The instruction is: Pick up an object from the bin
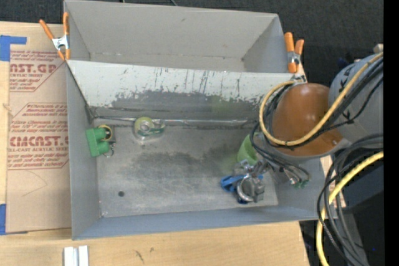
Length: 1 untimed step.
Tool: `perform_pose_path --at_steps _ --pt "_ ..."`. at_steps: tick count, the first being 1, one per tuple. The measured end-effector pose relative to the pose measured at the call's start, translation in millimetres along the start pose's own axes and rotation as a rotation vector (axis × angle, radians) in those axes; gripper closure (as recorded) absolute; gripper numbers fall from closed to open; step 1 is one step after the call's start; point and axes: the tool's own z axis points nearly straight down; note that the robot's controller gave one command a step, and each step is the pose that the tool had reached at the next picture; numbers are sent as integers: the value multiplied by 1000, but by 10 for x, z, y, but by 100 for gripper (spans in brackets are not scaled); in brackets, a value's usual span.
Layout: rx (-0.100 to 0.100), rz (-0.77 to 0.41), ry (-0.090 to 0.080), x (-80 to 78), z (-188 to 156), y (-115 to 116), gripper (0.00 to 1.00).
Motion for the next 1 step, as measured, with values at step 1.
perform_pose_path --at_steps 1 --pt "5 -1 -10 -9 -1599 -238 100"
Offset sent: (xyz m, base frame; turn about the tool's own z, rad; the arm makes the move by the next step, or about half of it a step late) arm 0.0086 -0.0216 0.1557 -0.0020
